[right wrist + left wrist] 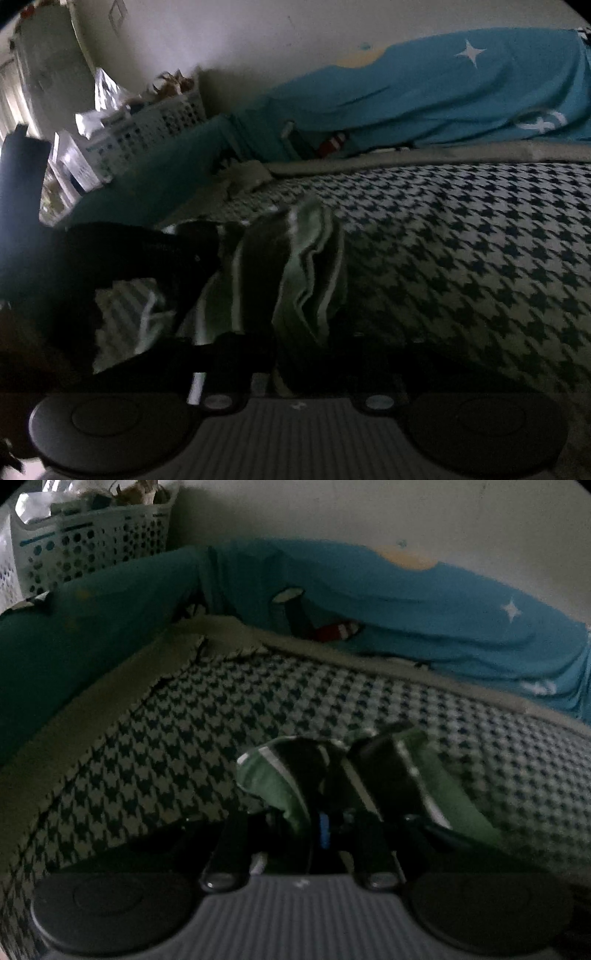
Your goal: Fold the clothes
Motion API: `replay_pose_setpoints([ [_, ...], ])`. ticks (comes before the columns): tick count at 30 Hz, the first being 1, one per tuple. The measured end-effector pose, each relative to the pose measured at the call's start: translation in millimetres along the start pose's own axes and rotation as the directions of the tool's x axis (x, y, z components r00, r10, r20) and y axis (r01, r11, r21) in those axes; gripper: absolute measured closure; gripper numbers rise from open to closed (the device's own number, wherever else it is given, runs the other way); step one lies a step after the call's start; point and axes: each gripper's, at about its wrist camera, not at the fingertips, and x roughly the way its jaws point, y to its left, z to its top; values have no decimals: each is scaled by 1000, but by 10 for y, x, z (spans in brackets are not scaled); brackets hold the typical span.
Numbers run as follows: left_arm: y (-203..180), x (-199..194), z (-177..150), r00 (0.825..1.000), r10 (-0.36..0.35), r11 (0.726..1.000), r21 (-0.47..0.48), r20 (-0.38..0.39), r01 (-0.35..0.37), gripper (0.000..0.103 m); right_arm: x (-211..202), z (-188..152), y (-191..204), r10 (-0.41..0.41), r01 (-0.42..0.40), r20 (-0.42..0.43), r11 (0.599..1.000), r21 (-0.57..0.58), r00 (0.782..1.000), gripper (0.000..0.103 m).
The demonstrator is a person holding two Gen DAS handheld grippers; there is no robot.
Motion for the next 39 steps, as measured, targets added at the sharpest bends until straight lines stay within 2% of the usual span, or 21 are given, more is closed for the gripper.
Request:
replay_pose_setpoints([
  [2,66,35,29,1000,1,1000,-27,-5,-1,73,-14,-16,-25,-12,12,1,1000,-12,1000,62],
  [6,253,66,70,1000,-9,993,-116,-13,7,64,-148,-2,-65,-42,42,21,999,-26,999,49],
  [12,537,35,129,1000,-20,967,-255,-6,18,62,-372,39,-121,-71,73,66,997,-19,995,49],
  [15,659,7,142,1000,5,955,-297,10,-2,63,-484,77,-61,-88,93,111,995,-47,990,54],
  [18,755,31,122,999,47,952,-302,17,-40,61,-541,139,17,-58,66,127,996,-64,990,61],
  [24,857,54,109,999,29,945,-325,20,-20,61,-454,120,159,27,-19,83,995,-99,996,67],
  [28,779,2,129,999,-2,956,-294,42,14,61,-328,56,178,14,-7,63,993,-115,998,67],
  [34,709,101,80,1000,23,970,-243,15,-19,61,-184,42,27,-22,24,32,997,-72,999,67],
  [36,694,157,65,999,34,973,-230,0,-33,56,-121,27,-39,-35,35,9,998,-47,999,67],
  [39,688,238,30,999,45,974,-219,-20,-48,55,-87,-19,-119,-32,32,-1,999,-14,999,67],
])
